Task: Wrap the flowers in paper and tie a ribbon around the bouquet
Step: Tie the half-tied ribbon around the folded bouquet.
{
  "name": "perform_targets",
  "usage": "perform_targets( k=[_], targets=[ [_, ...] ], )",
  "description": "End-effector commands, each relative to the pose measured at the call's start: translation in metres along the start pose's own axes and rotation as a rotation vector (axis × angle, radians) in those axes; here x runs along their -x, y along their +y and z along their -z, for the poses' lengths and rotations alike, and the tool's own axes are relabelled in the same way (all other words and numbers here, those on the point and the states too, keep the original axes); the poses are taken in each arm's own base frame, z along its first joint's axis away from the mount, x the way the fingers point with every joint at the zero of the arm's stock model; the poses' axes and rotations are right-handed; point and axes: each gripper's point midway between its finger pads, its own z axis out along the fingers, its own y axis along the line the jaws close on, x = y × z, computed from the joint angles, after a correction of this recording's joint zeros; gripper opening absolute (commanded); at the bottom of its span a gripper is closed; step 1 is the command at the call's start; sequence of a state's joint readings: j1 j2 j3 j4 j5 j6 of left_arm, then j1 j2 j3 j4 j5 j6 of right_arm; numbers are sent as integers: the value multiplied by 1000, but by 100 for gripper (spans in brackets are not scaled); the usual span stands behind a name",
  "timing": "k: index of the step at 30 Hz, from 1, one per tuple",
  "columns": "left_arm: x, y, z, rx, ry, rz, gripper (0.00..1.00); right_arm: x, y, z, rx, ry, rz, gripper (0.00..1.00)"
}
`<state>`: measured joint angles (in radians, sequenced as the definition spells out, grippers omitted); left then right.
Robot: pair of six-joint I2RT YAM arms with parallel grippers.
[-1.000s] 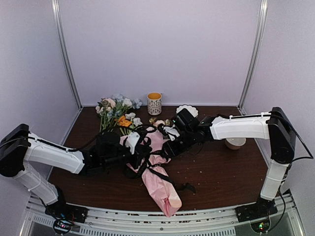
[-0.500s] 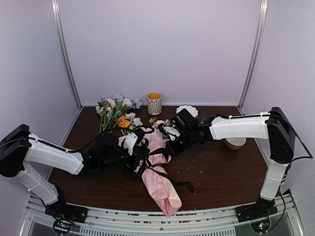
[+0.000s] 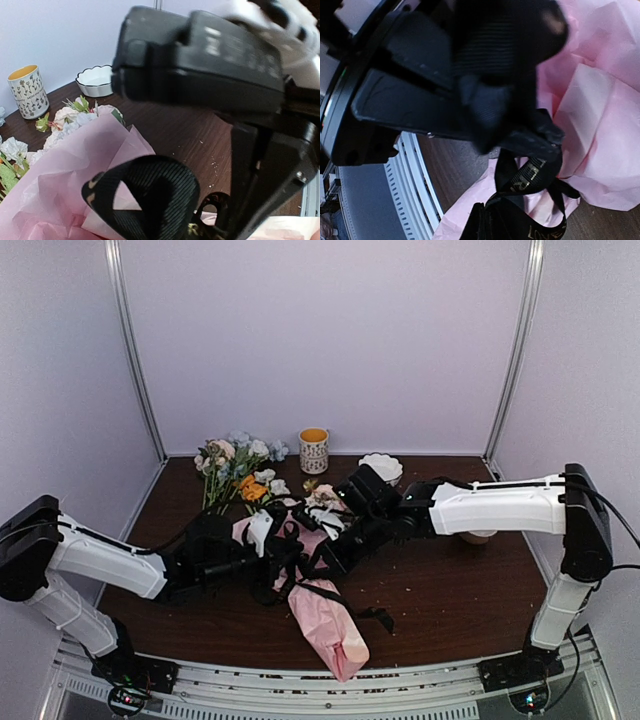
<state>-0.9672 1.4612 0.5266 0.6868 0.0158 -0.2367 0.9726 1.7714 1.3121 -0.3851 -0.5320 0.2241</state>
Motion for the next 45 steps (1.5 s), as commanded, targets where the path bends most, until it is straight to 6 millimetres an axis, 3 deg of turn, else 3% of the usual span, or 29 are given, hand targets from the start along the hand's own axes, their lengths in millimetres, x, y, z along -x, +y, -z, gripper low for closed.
perform_targets(
  k=[1, 6, 11, 15, 18, 21, 26, 28, 35, 45],
  targets=[
    [18, 4, 4, 0, -78, 31, 0, -7, 22, 1, 91, 24, 26, 0],
    [15, 13, 3, 12, -68, 70, 0, -28, 41, -9, 181, 91, 33, 0],
    [7, 18, -1, 37, -35, 83, 0, -33, 37, 2, 144, 127, 66, 27],
    [5, 18, -3, 30, -12, 84, 0, -13, 20, 29, 98, 65, 60, 47],
    [3, 21, -4, 47, -3, 85, 0, 3, -2, 45, 69, 6, 2, 52],
    [0, 20, -4, 38, 8, 89, 0, 7, -21, 42, 28, -23, -42, 50],
    [-2, 22, -4, 51, 16, 89, 0, -2, -54, 19, -81, 22, -116, 26],
    [-1, 20, -4, 39, 13, 91, 0, -6, -50, 8, -44, 37, -127, 20],
    [-2, 22, -4, 44, 16, 97, 0, -1, -20, -18, 82, 18, -87, 19],
    [-3, 23, -4, 47, 20, 98, 0, 1, -12, -39, 131, 31, -83, 19]
  ],
)
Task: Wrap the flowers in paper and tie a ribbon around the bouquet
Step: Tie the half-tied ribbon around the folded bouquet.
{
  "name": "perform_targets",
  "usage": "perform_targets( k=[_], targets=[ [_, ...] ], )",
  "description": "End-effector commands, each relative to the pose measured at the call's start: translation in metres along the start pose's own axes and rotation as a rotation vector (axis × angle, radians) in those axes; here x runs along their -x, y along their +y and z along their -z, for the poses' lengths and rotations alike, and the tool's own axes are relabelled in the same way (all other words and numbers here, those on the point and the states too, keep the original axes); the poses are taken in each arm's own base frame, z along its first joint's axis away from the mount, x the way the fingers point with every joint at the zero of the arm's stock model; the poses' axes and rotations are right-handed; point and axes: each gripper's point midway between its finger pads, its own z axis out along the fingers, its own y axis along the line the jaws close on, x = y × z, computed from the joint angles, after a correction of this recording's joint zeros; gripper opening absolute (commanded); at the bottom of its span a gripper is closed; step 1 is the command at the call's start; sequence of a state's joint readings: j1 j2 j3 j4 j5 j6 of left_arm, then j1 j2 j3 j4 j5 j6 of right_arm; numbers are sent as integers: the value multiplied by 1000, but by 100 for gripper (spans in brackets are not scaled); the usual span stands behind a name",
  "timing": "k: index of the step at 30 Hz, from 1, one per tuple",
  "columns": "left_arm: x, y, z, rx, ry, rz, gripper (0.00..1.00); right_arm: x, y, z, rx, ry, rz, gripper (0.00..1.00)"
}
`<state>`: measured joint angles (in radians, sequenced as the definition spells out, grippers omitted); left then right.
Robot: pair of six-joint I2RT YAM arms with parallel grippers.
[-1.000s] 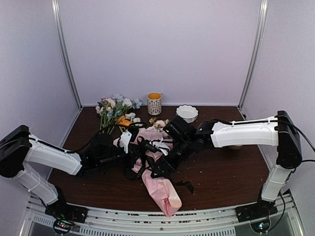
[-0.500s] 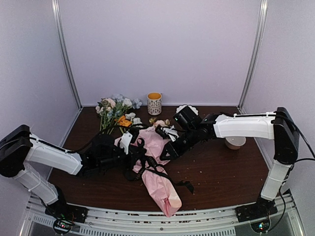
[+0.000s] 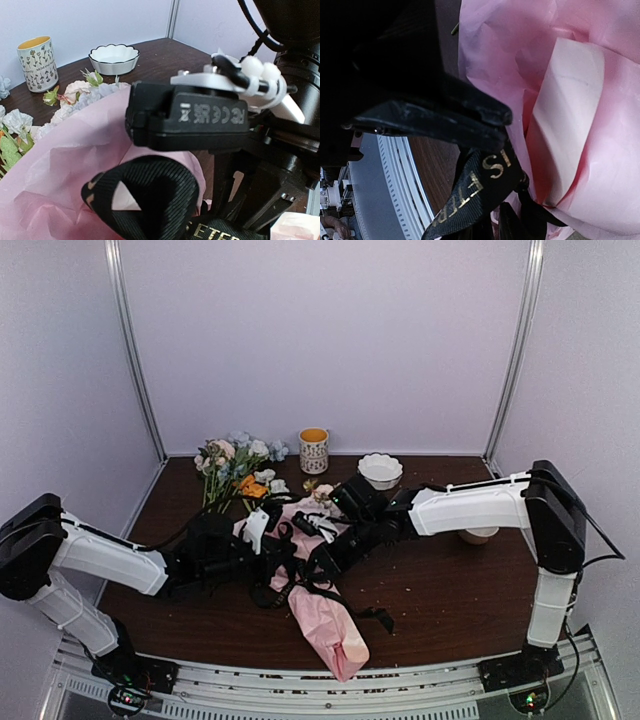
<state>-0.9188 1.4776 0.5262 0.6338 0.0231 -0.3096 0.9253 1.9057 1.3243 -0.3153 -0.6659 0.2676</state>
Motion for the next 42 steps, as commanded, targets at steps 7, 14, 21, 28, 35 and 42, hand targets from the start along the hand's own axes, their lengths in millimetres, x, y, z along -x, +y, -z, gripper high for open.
perform_targets(
  k=[7, 14, 21, 28, 35, 42],
  targets=[
    [14, 2, -2, -7, -43, 20, 0, 10, 17, -12, 65, -4, 40, 26],
    [12, 4, -2, -5, -40, 22, 0, 7, 11, -22, 23, 8, 44, 34],
    [11, 5, -2, -3, -40, 30, 0, 4, 3, -26, -54, 16, 71, 36],
    [11, 6, -3, -4, -37, 34, 0, 5, -1, -24, -97, 10, 82, 15],
    [11, 8, -1, -4, -40, 39, 0, 14, 4, -10, -118, -23, 100, 0],
    [11, 8, -2, -7, -39, 44, 0, 29, 14, 11, -131, -82, 105, 0]
  ],
)
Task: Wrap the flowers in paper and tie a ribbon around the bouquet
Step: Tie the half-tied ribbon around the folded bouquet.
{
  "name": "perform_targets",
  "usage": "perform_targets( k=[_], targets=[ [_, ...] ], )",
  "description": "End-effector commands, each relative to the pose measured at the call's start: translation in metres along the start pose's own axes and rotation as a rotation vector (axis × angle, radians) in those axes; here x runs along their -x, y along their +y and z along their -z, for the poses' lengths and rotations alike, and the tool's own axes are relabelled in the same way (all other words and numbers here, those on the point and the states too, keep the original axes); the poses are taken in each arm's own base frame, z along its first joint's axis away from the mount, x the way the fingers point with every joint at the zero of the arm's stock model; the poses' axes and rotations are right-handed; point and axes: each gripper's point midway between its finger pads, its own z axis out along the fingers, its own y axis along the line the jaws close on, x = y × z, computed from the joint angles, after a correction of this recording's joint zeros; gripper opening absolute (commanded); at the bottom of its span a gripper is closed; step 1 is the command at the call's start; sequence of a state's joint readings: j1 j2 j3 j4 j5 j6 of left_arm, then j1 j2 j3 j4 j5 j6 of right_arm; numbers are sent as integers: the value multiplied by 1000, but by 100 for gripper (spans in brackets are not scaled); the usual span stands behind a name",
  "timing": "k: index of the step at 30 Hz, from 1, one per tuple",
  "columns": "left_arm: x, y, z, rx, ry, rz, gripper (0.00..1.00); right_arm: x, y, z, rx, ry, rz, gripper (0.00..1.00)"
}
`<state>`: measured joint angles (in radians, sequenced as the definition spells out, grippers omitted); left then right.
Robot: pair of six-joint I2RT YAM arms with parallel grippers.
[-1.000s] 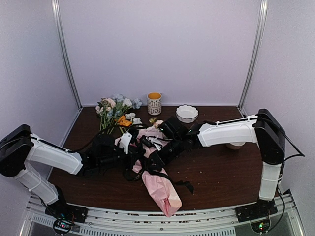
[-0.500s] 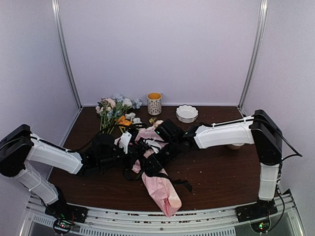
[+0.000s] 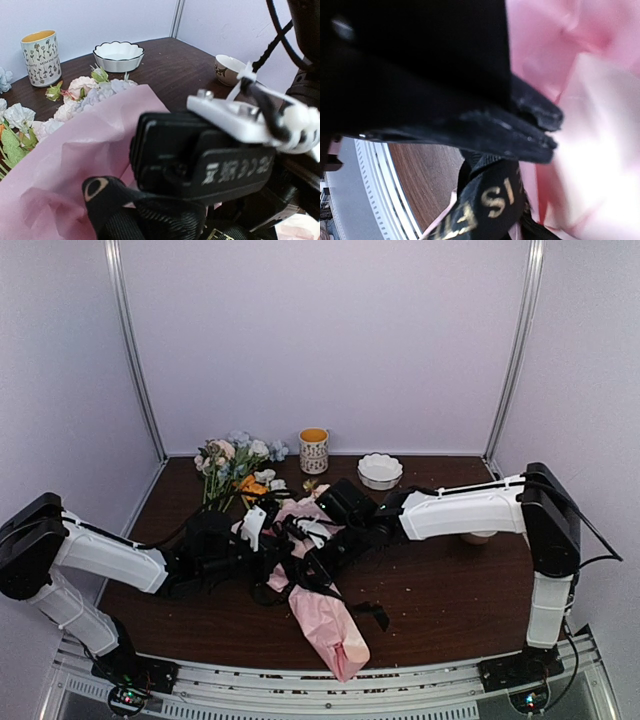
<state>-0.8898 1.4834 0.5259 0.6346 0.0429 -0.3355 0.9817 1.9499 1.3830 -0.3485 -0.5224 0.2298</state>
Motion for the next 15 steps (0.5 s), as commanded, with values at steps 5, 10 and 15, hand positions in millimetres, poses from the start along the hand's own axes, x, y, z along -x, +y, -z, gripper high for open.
perform_targets(
  k=[5, 10, 15],
  targets=[
    [11, -1, -1, -21, -41, 12, 0, 31, 18, 36, 2, -107, 35, 0],
    [9, 1, -3, -9, -34, 12, 0, 26, 17, 30, 10, -90, 23, 0],
    [11, 0, -2, -14, -37, 14, 0, 30, -2, 33, -85, -108, -7, 0]
  ],
)
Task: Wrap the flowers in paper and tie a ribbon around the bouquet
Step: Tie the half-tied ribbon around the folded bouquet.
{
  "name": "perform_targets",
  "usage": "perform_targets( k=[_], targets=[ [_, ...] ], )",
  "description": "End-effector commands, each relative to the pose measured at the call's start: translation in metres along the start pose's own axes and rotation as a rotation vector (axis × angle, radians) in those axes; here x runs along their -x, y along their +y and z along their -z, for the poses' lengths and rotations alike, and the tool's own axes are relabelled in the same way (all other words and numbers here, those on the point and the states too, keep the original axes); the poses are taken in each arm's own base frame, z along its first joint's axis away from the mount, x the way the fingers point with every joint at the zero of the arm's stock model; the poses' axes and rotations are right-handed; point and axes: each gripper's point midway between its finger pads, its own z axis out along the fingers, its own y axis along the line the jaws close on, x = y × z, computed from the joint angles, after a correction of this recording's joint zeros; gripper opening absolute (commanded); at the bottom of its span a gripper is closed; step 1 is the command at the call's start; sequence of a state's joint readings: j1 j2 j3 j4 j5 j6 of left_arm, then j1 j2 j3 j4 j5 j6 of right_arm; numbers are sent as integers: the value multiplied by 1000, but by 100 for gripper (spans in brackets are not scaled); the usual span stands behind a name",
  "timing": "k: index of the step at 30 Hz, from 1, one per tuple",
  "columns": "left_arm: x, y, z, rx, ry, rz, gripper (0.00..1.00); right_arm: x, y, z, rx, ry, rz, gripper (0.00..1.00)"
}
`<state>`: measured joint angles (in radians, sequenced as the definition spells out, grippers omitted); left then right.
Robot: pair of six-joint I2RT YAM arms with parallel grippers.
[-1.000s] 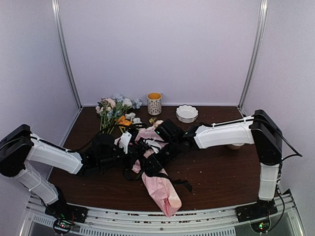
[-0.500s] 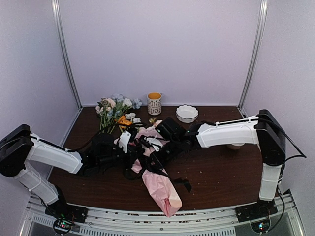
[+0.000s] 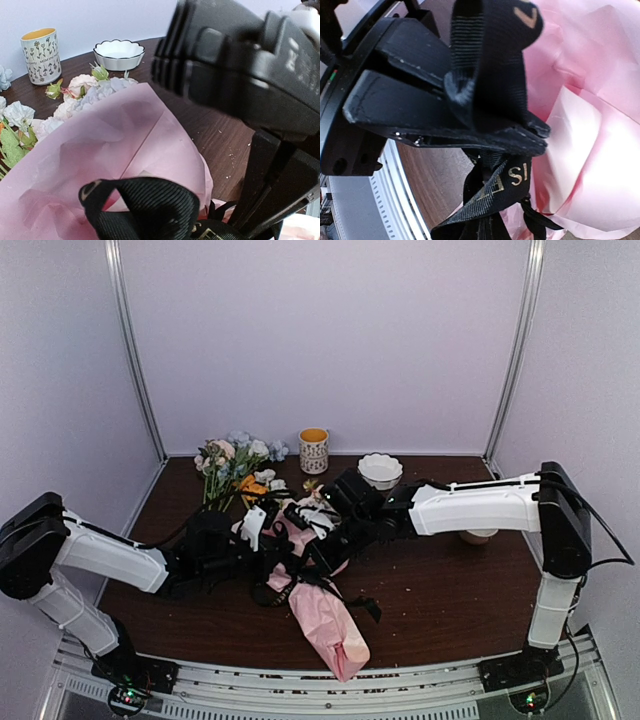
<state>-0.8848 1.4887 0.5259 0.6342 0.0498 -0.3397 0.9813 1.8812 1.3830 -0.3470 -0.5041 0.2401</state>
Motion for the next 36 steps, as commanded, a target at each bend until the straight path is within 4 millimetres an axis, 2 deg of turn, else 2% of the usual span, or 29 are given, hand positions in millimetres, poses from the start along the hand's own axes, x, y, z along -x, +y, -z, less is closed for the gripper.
perform_targets(
  k=[1, 6, 9, 17, 22, 26, 28, 36],
  targets=[
    [11, 0, -1, -6, -40, 7, 0, 13, -18, 10, -104, -51, -35, 0],
    [13, 5, 2, 18, -45, 26, 0, 21, -42, 29, -175, -139, -124, 0],
    [4, 13, 1, 69, 22, 54, 0, 20, -57, 39, -191, -183, -182, 0],
    [-20, 15, 7, 102, 198, 126, 0, 1, -88, 49, -259, -191, -271, 0],
    [-44, 20, 25, 142, 296, 153, 0, -18, -108, 58, -305, -187, -314, 0],
    [-51, 15, 40, 121, 347, 147, 0, -38, -121, 59, -331, -164, -341, 0],
    [-60, 16, 46, 127, 376, 158, 0, -43, -125, 59, -338, -157, -350, 0],
    [-119, 37, 65, 263, 527, 266, 0, -70, -147, 55, -355, -125, -396, 0]
  ],
)
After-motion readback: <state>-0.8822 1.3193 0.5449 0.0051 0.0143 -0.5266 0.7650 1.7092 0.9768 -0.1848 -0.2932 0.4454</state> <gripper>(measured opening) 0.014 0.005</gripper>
